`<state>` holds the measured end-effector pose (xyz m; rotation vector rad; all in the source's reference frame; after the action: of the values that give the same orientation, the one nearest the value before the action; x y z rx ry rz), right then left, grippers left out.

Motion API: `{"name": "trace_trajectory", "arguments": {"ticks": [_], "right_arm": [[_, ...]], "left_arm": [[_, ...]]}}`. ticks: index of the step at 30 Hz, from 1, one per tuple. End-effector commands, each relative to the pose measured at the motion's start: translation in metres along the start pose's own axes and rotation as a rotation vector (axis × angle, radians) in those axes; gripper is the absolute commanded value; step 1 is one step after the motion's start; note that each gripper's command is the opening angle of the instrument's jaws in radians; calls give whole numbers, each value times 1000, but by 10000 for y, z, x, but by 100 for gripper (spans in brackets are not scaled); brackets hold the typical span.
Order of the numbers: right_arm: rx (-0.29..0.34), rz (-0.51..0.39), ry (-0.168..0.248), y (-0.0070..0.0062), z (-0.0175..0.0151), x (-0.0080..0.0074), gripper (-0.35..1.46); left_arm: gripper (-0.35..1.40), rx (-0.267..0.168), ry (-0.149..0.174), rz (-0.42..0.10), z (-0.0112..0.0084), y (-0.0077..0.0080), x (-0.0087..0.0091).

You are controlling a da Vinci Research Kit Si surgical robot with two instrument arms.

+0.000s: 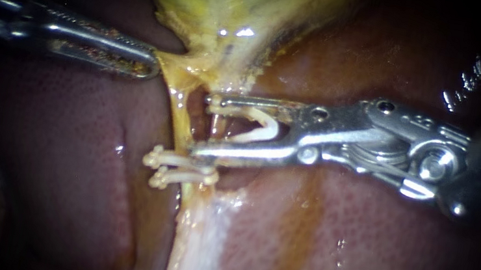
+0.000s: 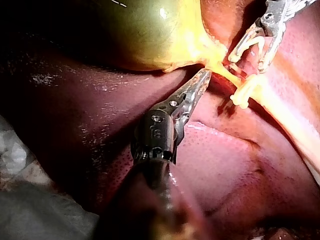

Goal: Clipping third clip left tube

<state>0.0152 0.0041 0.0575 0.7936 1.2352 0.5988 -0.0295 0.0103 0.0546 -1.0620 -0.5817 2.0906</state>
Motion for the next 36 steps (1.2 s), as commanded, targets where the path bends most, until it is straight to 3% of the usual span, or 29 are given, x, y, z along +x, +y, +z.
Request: {"name": "trace_trajectory", "arguments": {"ticks": [1, 7, 14, 20, 29, 36], "right_arm": [[-1, 9, -2, 4, 2, -5, 46], [7, 31, -12, 21, 6, -28, 46], [19, 35, -22, 30, 19, -37, 45], [43, 30, -25, 31, 45, -34, 46], [66, 40, 32, 23, 76, -22, 46], [84, 56, 66, 10, 71, 3, 46]], "left_arm": [[-35, -1, 0, 0, 0, 0, 0], [-35, -1, 0, 0, 0, -1, 0], [-35, -1, 0, 0, 0, -1, 0], [-35, -1, 0, 0, 0, -2, 0], [-35, -1, 0, 1, 0, -2, -1], [-35, -1, 0, 1, 0, -2, -1]]}}
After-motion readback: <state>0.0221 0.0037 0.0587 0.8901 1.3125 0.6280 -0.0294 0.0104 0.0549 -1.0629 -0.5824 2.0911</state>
